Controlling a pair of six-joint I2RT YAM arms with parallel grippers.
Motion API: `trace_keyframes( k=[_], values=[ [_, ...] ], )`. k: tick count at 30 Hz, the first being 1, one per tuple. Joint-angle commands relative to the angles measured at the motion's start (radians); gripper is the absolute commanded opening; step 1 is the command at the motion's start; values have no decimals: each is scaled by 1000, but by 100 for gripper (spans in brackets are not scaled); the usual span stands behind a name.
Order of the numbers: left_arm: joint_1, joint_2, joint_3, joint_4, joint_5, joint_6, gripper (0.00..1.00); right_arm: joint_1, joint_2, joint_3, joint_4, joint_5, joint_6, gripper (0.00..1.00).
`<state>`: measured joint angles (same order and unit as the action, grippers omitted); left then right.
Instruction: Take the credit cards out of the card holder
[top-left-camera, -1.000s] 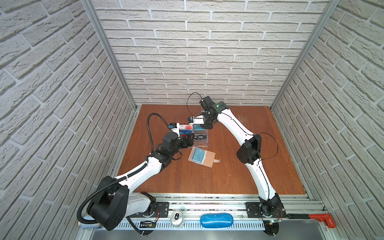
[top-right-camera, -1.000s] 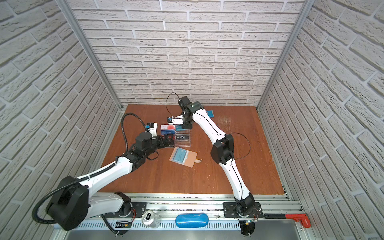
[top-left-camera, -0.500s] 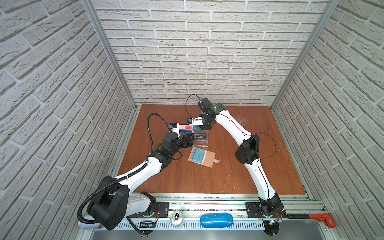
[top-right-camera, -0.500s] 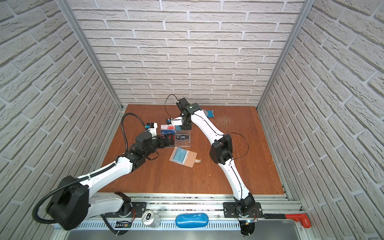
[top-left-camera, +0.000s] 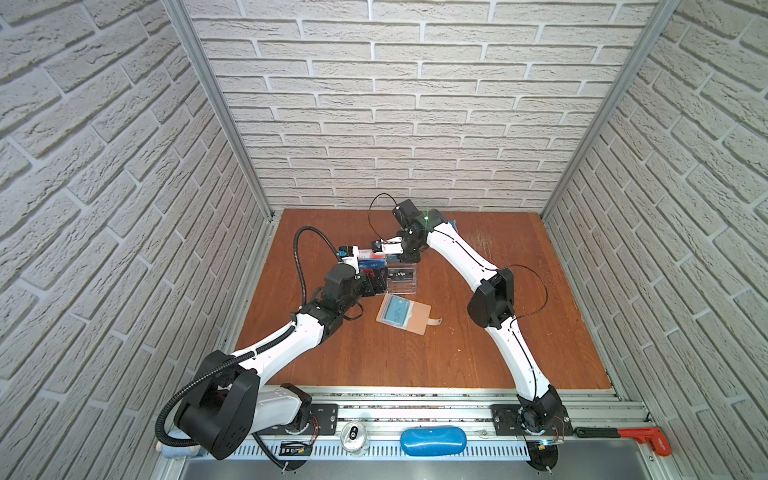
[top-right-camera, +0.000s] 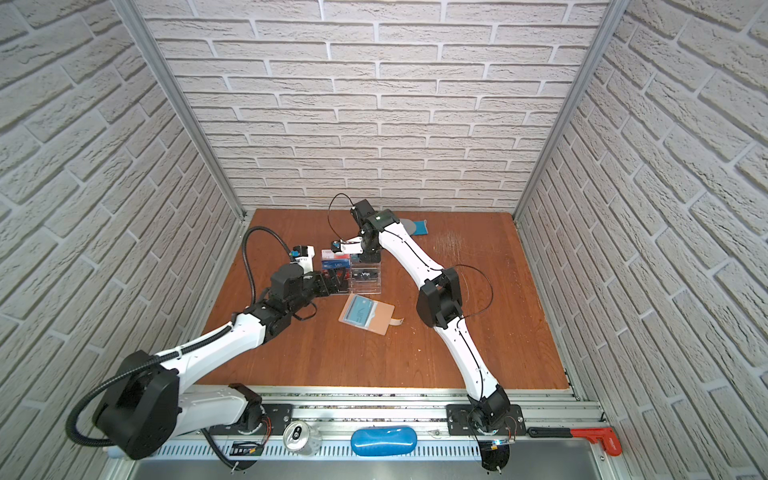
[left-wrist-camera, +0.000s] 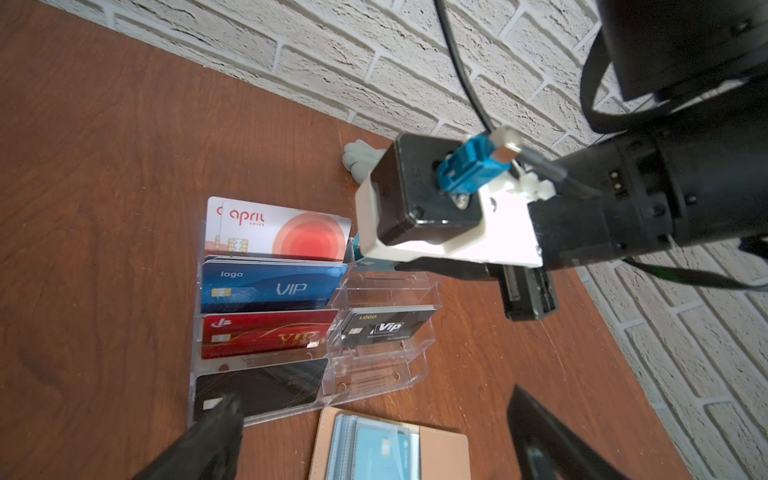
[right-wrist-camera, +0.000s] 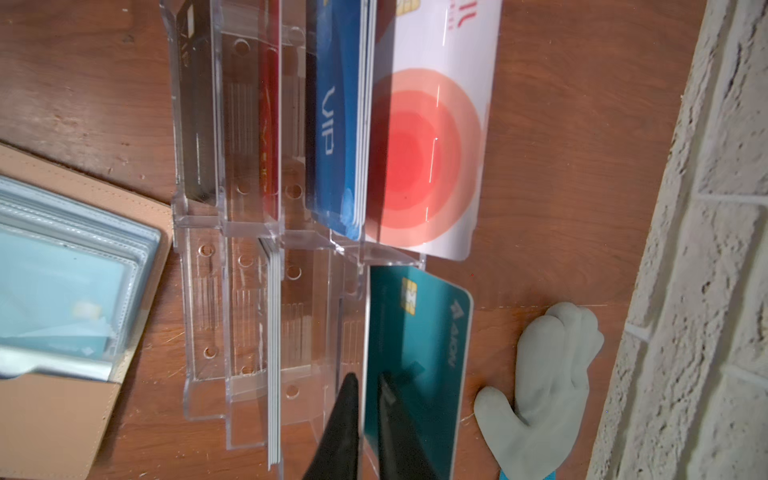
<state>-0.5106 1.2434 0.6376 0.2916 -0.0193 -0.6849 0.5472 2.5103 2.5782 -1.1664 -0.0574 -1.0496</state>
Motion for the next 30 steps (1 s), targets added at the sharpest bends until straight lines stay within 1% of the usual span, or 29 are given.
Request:
trace_keyframes(
  k=[1, 9, 13, 20, 22, 24, 25, 27, 28, 29, 30],
  values=[
    [8, 7, -14, 55, 0, -5, 98, 10, -46, -5, 22, -19, 19, 15],
    [7, 2, -17, 57, 3, -7, 98, 9, -82, -12, 30, -23, 26, 16],
    [7, 4, -12, 51, 12, -13, 98, 10, -118, -45, 55, -38, 40, 17],
    [5, -11, -8, 33, 19, -25, 98, 9, -159, -76, 80, -45, 58, 22],
    [5, -21, -6, 21, 19, -24, 98, 7, -175, -81, 85, -67, 73, 22],
    [3, -31, -11, 14, 17, -28, 98, 5, -201, -104, 105, -89, 95, 27],
    [4, -35, -13, 12, 18, -31, 98, 5, -219, -127, 124, -97, 108, 37],
    [1, -46, -19, 9, 15, -37, 98, 3, -263, -191, 170, -111, 133, 73],
    [0, -52, -23, 7, 17, -41, 98, 1, -291, -232, 199, -120, 149, 96],
    [-2, -59, -27, 6, 15, -42, 98, -1, -323, -286, 231, -130, 165, 100],
    [-4, -68, -32, 5, 13, -43, 98, -3, -351, -334, 266, -138, 180, 100]
  ],
)
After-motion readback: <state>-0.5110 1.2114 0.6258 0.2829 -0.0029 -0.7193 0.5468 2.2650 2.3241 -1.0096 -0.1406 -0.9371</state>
